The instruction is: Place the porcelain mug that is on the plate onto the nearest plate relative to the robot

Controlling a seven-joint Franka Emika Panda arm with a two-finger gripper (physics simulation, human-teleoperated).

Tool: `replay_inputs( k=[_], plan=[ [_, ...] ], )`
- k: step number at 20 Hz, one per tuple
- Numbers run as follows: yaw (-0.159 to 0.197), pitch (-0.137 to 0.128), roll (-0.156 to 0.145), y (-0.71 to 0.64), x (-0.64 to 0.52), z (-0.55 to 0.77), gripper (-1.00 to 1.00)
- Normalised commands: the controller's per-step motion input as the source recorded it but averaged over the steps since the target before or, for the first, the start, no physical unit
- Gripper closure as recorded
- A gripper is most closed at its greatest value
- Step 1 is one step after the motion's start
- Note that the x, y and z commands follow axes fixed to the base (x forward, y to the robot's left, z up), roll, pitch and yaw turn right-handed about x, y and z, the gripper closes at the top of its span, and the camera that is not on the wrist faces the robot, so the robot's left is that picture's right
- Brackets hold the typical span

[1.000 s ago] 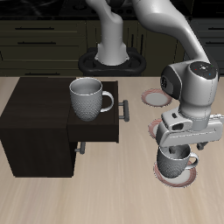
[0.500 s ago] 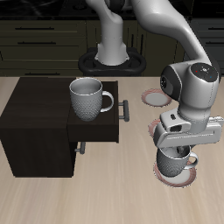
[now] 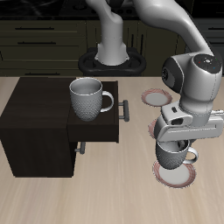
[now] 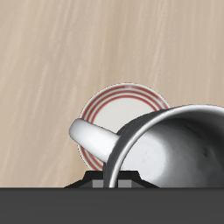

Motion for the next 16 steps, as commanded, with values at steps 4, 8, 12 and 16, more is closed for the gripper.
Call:
replay_inputs(
  k=[4,8,12,16],
  plan=[
    [-0.019,-0.044,0.001,-0.02,-0.12,0.4,1.0],
    [-0.065,-0.016,-0.01,-0.06,-0.15,0.37,1.0],
    [-0.028,-0.074,-0.013,0.0,-0.22,0.49,1.0],
    [0.002,-0.037,0.003,0.12,-0.18,0.07,1.0]
  ],
)
